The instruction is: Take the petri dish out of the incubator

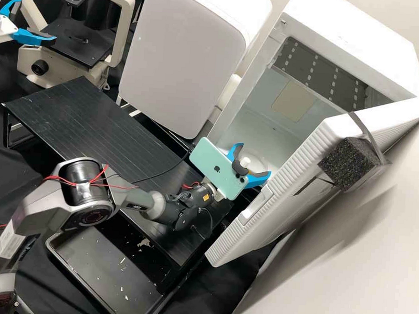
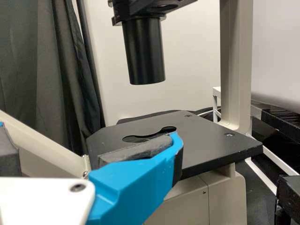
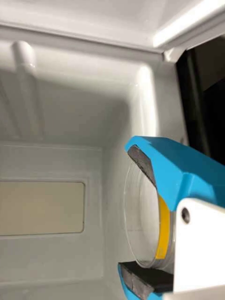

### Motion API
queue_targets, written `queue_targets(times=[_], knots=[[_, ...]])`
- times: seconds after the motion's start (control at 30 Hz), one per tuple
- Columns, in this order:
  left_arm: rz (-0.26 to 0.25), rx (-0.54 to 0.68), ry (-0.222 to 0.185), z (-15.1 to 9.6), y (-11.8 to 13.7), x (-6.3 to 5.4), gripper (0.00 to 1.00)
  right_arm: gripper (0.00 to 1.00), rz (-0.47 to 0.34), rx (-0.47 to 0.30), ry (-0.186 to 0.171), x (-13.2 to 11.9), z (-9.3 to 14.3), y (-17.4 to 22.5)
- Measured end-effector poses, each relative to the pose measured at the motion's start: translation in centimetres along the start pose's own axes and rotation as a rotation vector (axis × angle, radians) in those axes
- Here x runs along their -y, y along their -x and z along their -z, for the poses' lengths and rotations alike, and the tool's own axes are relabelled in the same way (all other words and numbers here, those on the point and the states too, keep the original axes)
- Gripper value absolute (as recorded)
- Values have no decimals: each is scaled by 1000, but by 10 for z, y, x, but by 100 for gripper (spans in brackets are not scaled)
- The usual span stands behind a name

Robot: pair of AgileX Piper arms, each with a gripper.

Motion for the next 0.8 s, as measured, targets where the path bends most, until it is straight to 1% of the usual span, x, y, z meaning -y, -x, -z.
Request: queue_targets(times=[0.07, 0.2, 0.33, 0.43, 0.5, 0.6, 0.7, 0.77, 0.8], knots=[[0, 0, 0, 0, 0, 0, 100, 0, -8, -11, -2, -2, 1, 13], [0, 0, 0, 0, 0, 0, 100, 0, -32, -41, -31, -8, 4, 39], [0, 0, 0, 0, 0, 0, 100, 0, -75, -109, -57, -11, 13, 66], [0, 0, 0, 0, 0, 0, 100, 0, -74, -162, -74, -5, 24, 87], [0, 0, 0, 0, 0, 0, 100, 0, -51, -172, -76, 2, 31, 102], [0, 0, 0, 0, 0, 0, 100, 0, -8, -169, -96, 19, 41, 122], [0, 0, 0, 0, 0, 0, 100, 0, 65, -192, -104, 39, 54, 141], [0, 0, 0, 0, 0, 0, 100, 0, 133, -217, -97, 55, 63, 155], [0, 0, 0, 0, 0, 0, 100, 0, 161, -231, -86, 62, 68, 162]])
